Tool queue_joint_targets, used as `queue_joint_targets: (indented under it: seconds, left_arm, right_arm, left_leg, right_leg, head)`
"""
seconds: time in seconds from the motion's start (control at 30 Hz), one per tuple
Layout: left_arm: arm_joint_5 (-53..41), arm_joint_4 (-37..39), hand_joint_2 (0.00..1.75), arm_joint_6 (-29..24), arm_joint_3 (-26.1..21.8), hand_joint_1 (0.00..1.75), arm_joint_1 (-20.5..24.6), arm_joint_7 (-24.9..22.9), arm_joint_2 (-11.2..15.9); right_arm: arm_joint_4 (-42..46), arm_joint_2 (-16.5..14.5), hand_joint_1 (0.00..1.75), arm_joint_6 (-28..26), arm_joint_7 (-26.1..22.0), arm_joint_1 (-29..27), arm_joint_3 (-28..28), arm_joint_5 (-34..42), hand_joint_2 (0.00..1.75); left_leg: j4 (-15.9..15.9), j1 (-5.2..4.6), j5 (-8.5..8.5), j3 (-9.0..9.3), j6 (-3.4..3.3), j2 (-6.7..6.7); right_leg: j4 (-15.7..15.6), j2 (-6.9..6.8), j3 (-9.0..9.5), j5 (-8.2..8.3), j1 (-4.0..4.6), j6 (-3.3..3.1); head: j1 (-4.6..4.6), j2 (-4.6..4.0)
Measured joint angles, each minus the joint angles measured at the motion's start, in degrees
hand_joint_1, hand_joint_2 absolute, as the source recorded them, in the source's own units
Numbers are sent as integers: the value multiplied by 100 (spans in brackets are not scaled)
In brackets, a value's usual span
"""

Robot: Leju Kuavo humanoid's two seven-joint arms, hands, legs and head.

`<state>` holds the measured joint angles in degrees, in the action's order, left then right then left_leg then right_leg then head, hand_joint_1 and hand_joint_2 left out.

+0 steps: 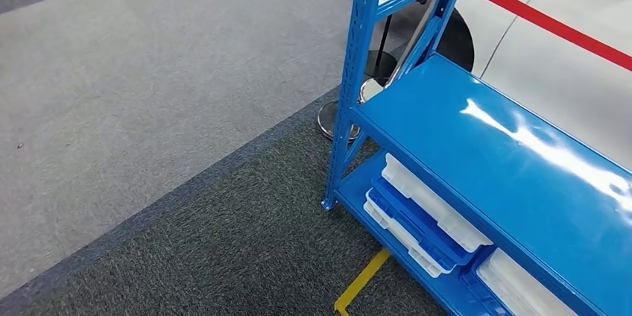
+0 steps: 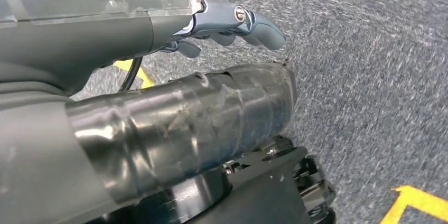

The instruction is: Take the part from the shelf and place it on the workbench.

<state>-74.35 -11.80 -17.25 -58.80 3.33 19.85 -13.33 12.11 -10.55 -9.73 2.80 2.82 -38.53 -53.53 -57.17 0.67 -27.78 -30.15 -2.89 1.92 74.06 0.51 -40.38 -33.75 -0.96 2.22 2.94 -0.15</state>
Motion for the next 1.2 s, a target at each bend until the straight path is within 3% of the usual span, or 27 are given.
queue_joint_targets:
  seconds: [0.03,0.13,0.2,0.27,0.33,0.37,0.4,0.47,0.5,0.53,0.57,0.63,0.7,0.77,0.83,0.9,0.97,1.0,1.03,1.07,1.13,1.2]
  left_arm:
    - [-2,0,0,0,0,0,3,-8,-1]
    - [-4,0,0,-1,-1,0,10,-20,-4]
    - [-3,0,0,-2,-2,0,18,-19,-4]
    - [-3,0,0,-4,-2,0,38,-17,-4]
    - [-1,0,0,-6,-3,0,52,-10,-4]
    - [1,0,0,-7,-4,0,50,-5,-4]
    - [4,0,0,-7,-7,0,44,-1,-4]
    - [16,0,0,-7,-13,0,25,4,-4]
    - [22,0,0,-7,-15,0,17,5,-4]
    - [27,0,0,-6,-17,0,12,5,-3]
    - [28,0,0,-5,-17,0,10,6,-2]
    - [28,0,0,1,-19,0,6,5,-1]
    - [27,0,0,5,-22,0,9,-1,-1]
    - [25,0,0,7,-23,0,21,-11,-2]
    - [22,0,0,7,-24,0,27,-14,-4]
    - [21,0,0,7,-24,0,24,-7,-7]
    - [20,0,0,7,-24,0,12,1,-6]
    - [20,0,0,7,-24,0,8,2,-5]
    - [21,0,0,7,-24,0,9,3,-5]
    - [21,0,0,7,-24,0,14,4,-6]
    - [21,0,0,8,-24,0,23,6,-11]
    - [22,0,0,9,-24,0,24,7,-14]
  right_arm:
    - [0,2,0,0,1,-6,-4,-1,0]
    - [0,8,0,-2,1,-10,-17,-13,0]
    - [0,7,0,-2,-1,-5,-20,-20,0]
    - [0,5,0,-2,-1,-15,-23,-24,0]
    - [0,1,0,-2,-1,-22,-25,-28,0]
    - [0,-1,0,-2,-3,-19,-26,-31,0]
    - [0,-3,0,-2,-7,-15,-26,-35,0]
    - [0,-3,0,-2,-13,-12,-27,-45,0]
    - [0,-3,0,-2,-14,-13,-27,-49,0]
    - [0,-3,0,-2,-14,-14,-27,-50,0]
    - [0,-3,0,-2,-14,-14,-27,-50,0]
    - [0,-5,0,-2,-13,-6,-27,-50,0]
    - [0,-10,0,-1,-12,2,-28,-51,0]
    - [0,-11,0,0,-10,-7,-32,-54,0]
    - [0,-9,0,-2,-9,-16,-45,-63,0]
    - [0,-7,0,-2,-9,-7,-60,-75,0]
    - [0,-7,0,-2,-10,0,-67,-81,0]
    - [0,-7,0,-2,-11,-1,-70,-83,0]
    - [0,-5,0,-2,-11,-5,-74,-83,0]
    - [0,-2,0,-2,-11,-9,-77,-83,0]
    - [0,5,0,-1,-11,-9,-80,-83,0]
    - [0,8,0,-1,-11,-1,-81,-83,0]
  left_leg:
    - [-3,-3,-10,8,5,59]
    - [-31,-21,-63,48,64,199]
    - [-48,-49,-101,67,127,273]
    - [-45,-60,-124,91,187,337]
    - [-186,-41,-253,57,253,216]
    - [-413,-27,-403,-39,283,101]
    - [-745,-15,-590,-184,304,-22]
    - [-1483,-6,-885,-537,330,-124]
    - [-1656,-4,-886,-632,335,-137]
    - [-1611,-1,-770,-630,334,-144]
    - [-1345,3,-562,-527,323,-168]
    - [-587,12,-172,-226,282,-354]
    - [-180,8,-58,-77,243,-507]
    - [-125,-3,-60,-60,190,-457]
    - [-62,11,-12,-32,103,-347]
    - [-16,20,19,-21,32,-219]
    - [-14,8,14,-27,6,-84]
    - [-17,5,9,-27,6,-17]
    - [-21,4,2,-25,11,45]
    - [-27,4,-7,-19,22,99]
    - [-48,-5,-41,1,63,190]
    - [-70,-27,-76,14,112,249]
  right_leg:
    - [-115,-23,67,119,-3,2]
    - [-1186,-265,637,595,24,-53]
    - [-1509,-357,787,650,64,-122]
    - [-1528,-270,780,657,68,-184]
    - [-1566,-186,790,686,40,-249]
    - [-1583,-145,793,703,25,-283]
    - [-1586,-102,787,710,25,-304]
    - [-1575,9,770,715,28,-325]
    - [-1566,72,766,715,28,-326]
    - [-1554,138,764,714,27,-324]
    - [-1543,202,766,712,26,-321]
    - [-1514,322,753,704,30,-297]
    - [-1491,421,710,713,30,-236]
    - [-1499,507,674,740,23,-154]
    - [-1418,411,632,680,21,-92]
    - [-961,167,422,392,20,-41]
    - [-241,36,77,49,9,9]
    - [-7,15,-31,-11,-2,28]
    - [23,-3,-36,40,-13,41]
    - [-165,-27,73,185,-22,47]
    - [-934,-182,491,523,-19,21]
    - [-1415,-318,739,658,4,-37]
  head:
    - [1,0]
    - [1,0]
    - [-7,0]
    - [-12,0]
    - [-14,0]
    - [-15,0]
    - [-16,0]
    - [-17,0]
    - [-18,0]
    - [-18,0]
    - [-18,0]
    - [-16,0]
    - [-15,0]
    - [-15,0]
    - [-9,0]
    - [-3,0]
    - [-3,0]
    - [-2,0]
    - [-3,0]
    - [-2,0]
    - [-1,0]
    - [-3,0]
